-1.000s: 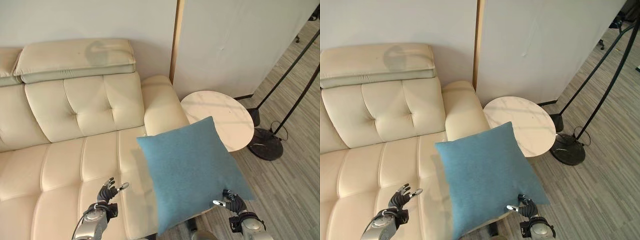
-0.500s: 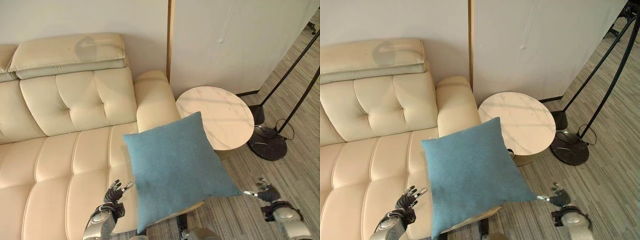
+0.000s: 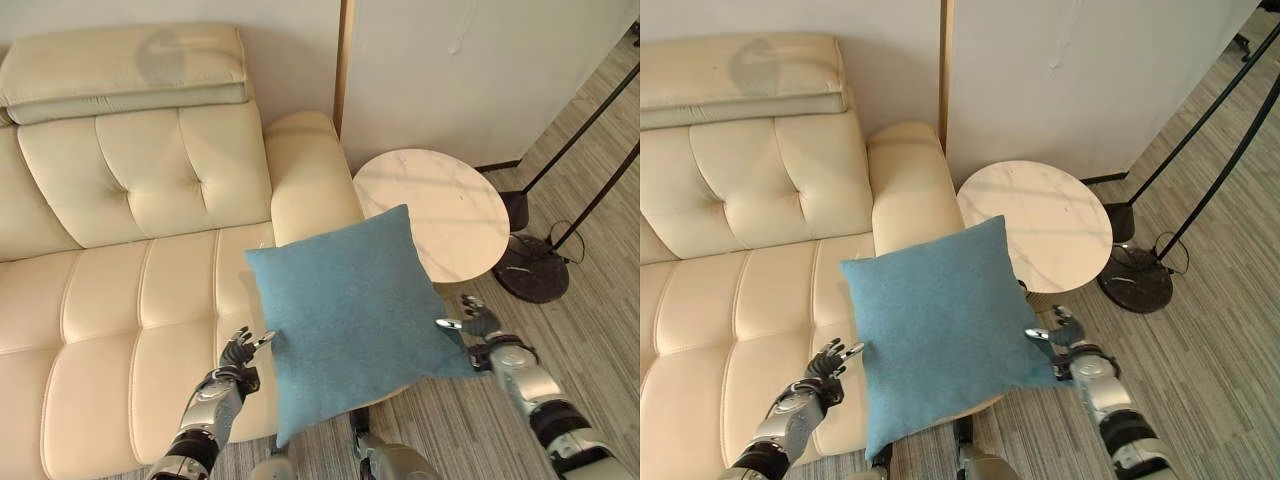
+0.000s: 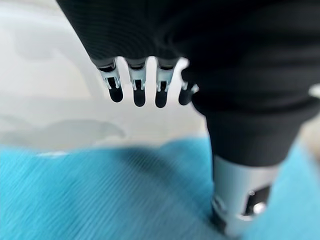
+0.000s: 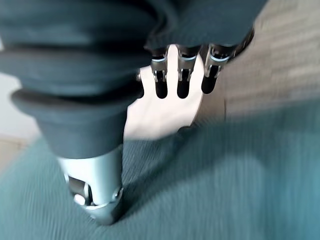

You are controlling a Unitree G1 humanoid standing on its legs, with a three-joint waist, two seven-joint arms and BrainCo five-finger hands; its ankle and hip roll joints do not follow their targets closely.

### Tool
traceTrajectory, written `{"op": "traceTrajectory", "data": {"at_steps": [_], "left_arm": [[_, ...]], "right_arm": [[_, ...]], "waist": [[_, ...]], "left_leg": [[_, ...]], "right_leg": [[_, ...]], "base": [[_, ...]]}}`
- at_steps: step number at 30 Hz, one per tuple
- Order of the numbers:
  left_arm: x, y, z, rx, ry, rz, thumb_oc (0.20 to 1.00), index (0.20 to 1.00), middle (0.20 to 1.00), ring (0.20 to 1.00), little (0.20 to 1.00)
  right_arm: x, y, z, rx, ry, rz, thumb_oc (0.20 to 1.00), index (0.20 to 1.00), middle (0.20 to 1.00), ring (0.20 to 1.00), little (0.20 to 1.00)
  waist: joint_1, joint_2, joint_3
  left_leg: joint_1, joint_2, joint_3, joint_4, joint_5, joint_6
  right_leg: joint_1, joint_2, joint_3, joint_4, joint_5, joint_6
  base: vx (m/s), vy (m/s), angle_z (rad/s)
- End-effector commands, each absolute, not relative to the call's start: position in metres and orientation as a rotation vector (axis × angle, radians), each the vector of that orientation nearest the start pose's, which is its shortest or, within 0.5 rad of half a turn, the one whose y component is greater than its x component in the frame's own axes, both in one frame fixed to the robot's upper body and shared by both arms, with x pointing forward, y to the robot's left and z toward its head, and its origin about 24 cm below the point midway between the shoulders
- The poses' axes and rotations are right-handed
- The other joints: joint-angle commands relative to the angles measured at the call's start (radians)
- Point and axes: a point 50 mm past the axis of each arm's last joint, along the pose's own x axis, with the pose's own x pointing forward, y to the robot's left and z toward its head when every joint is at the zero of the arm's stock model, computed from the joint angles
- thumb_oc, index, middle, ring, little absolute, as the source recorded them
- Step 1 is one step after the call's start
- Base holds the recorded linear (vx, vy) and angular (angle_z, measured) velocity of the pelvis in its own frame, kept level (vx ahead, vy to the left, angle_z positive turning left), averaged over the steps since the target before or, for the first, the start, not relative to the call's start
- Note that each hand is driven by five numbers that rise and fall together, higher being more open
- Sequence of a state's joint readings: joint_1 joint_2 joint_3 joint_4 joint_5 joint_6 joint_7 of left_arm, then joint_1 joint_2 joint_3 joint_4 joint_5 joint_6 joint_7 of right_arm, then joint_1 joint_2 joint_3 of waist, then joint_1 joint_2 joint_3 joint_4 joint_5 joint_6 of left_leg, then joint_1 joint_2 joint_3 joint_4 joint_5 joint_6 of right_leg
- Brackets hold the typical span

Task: Pick up all the scattered cushions and arrange them neatly on the sofa.

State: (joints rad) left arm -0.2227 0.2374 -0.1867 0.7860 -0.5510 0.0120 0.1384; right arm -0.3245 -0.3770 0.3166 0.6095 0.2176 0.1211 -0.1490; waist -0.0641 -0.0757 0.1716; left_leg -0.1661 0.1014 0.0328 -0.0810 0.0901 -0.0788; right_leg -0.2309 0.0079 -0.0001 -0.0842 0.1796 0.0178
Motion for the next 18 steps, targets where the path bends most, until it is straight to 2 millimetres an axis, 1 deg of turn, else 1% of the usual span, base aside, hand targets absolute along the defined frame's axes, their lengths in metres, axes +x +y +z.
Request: {"op": "traceTrajectory", "data": {"at_steps": [1,2,3,5,7,8,9,10,11,12,13,14,15,17,18], "left_arm": [[0.272,0.18,-0.06,-0.173,0.548,0.142,1.0,1.0,1.0,1.0,1.0],[0.279,0.156,-0.056,-0.194,0.541,0.076,1.0,1.0,1.0,1.0,1.0],[0.279,0.156,-0.055,-0.194,0.541,0.076,1.0,1.0,1.0,1.0,1.0],[0.28,0.14,-0.053,-0.197,0.533,0.024,1.0,1.0,1.0,1.0,1.0],[0.278,0.129,-0.054,-0.199,0.546,-0.013,1.0,1.0,1.0,1.0,1.0],[0.278,0.129,-0.054,-0.199,0.546,-0.013,1.0,1.0,1.0,1.0,1.0],[0.278,0.122,-0.054,-0.197,0.551,-0.035,1.0,1.0,1.0,1.0,1.0],[0.279,0.119,-0.053,-0.2,0.55,-0.045,1.0,1.0,1.0,1.0,1.0],[0.281,0.108,-0.05,-0.226,0.544,-0.076,1.0,1.0,1.0,1.0,1.0],[0.282,0.102,-0.049,-0.25,0.545,-0.088,1.0,1.0,1.0,1.0,1.0],[0.282,0.102,-0.049,-0.25,0.544,-0.087,1.0,1.0,1.0,1.0,1.0],[0.281,0.094,-0.049,-0.289,0.552,-0.103,1.0,1.0,1.0,1.0,1.0],[0.282,0.079,-0.046,-0.359,0.555,-0.144,1.0,1.0,1.0,1.0,1.0],[0.281,0.067,-0.043,-0.412,0.555,-0.186,1.0,1.0,1.0,1.0,1.0],[0.281,0.06,-0.04,-0.44,0.547,-0.212,0.799,0.799,0.799,0.799,0.799]], "right_arm": [[0.307,-0.186,0.004,-0.318,0.325,0.012,1.0,1.0,1.0,1.0,1.0],[0.314,-0.155,0.021,-0.289,0.236,0.097,1.0,1.0,1.0,1.0,1.0],[0.314,-0.155,0.021,-0.289,0.236,0.097,1.0,1.0,1.0,1.0,1.0],[0.313,-0.135,0.028,-0.271,0.195,0.165,1.0,1.0,1.0,1.0,1.0],[0.309,-0.123,0.028,-0.249,0.185,0.209,1.0,1.0,1.0,1.0,1.0],[0.309,-0.123,0.028,-0.249,0.185,0.209,1.0,1.0,1.0,1.0,1.0],[0.307,-0.114,0.027,-0.227,0.185,0.237,1.0,1.0,1.0,1.0,1.0],[0.305,-0.11,0.027,-0.209,0.187,0.252,1.0,1.0,1.0,1.0,1.0],[0.301,-0.094,0.026,-0.141,0.193,0.303,1.0,1.0,1.0,1.0,1.0],[0.298,-0.084,0.025,-0.084,0.204,0.332,1.0,1.0,1.0,1.0,1.0],[0.298,-0.084,0.025,-0.084,0.203,0.332,1.0,1.0,1.0,1.0,1.0],[0.294,-0.072,0.022,-0.007,0.226,0.371,1.0,1.0,1.0,1.0,1.0],[0.283,-0.048,0.014,0.156,0.295,0.448,1.0,1.0,1.0,1.0,1.0],[0.276,-0.03,0.008,0.268,0.349,0.507,1.0,1.0,1.0,1.0,1.0],[0.273,-0.022,0.007,0.283,0.358,0.54,1.0,1.0,1.0,1.0,1.0]], "waist": [[0.004,-0.039,0.004],[-0.002,-0.05,0.017],[-0.002,-0.051,0.017],[-0.002,-0.056,0.029],[-0.001,-0.061,0.042],[-0.001,-0.061,0.042],[0.0,-0.064,0.053],[0.002,-0.065,0.059],[0.006,-0.067,0.075],[0.008,-0.068,0.082],[0.008,-0.068,0.083],[0.01,-0.069,0.09],[0.016,-0.071,0.107],[0.022,-0.071,0.116],[0.025,-0.069,0.122]], "left_leg": [[0.003,0.026,0.019,-0.006,-0.039,-0.022],[-0.009,0.026,0.025,-0.006,-0.033,-0.023],[-0.008,0.026,0.025,-0.006,-0.033,-0.023],[-0.009,0.026,0.026,-0.006,-0.031,-0.023],[-0.009,0.027,0.026,-0.006,-0.03,-0.023],[-0.009,0.027,0.027,-0.006,-0.03,-0.023],[-0.011,0.027,0.026,-0.006,-0.028,-0.023],[-0.013,0.026,0.026,-0.006,-0.027,-0.024],[-0.02,0.025,0.027,-0.006,-0.022,-0.027],[-0.022,0.025,0.027,-0.006,-0.02,-0.028],[-0.022,0.025,0.027,-0.006,-0.021,-0.028],[-0.024,0.026,0.027,-0.006,-0.018,-0.031],[-0.025,0.026,0.029,-0.006,-0.016,-0.035],[-0.028,0.026,0.029,-0.006,-0.013,-0.038],[-0.027,0.026,0.029,-0.006,-0.012,-0.041]], "right_leg": [[0.028,-0.101,-0.012,-0.002,-0.146,0.112],[0.012,-0.101,-0.01,0.004,-0.143,0.109],[0.012,-0.101,-0.01,0.005,-0.143,0.109],[0.009,-0.101,-0.007,0.007,-0.143,0.108],[0.007,-0.101,-0.008,0.01,-0.142,0.108],[0.007,-0.101,-0.008,0.01,-0.143,0.108],[0.003,-0.102,-0.008,0.011,-0.141,0.107],[0.001,-0.102,-0.009,0.012,-0.14,0.108],[-0.008,-0.104,-0.012,0.013,-0.136,0.108],[-0.011,-0.104,-0.012,0.013,-0.134,0.108],[-0.011,-0.104,-0.012,0.013,-0.134,0.108],[-0.013,-0.105,-0.012,0.012,-0.133,0.108],[-0.013,-0.105,-0.012,0.012,-0.131,0.108],[-0.015,-0.105,-0.014,0.013,-0.13,0.107],[-0.014,-0.105,-0.014,0.014,-0.131,0.107]], "base": [[-0.05,0.01,-0.05],[-0.04,0.005,-0.06],[-0.04,0.004,-0.03],[-0.02,0.0,-0.05],[-0.02,-0.004,-0.04],[0.0,0.0,0.0],[0.0,0.0,0.0],[-0.05,-0.008,-0.04],[-0.05,-0.007,-0.04],[-0.04,-0.004,-0.05],[-0.02,-0.005,-0.1],[-0.02,-0.008,-0.1],[-0.02,-0.009,-0.08],[0.0,0.0,0.0],[0.0,0.0,0.0]]}}
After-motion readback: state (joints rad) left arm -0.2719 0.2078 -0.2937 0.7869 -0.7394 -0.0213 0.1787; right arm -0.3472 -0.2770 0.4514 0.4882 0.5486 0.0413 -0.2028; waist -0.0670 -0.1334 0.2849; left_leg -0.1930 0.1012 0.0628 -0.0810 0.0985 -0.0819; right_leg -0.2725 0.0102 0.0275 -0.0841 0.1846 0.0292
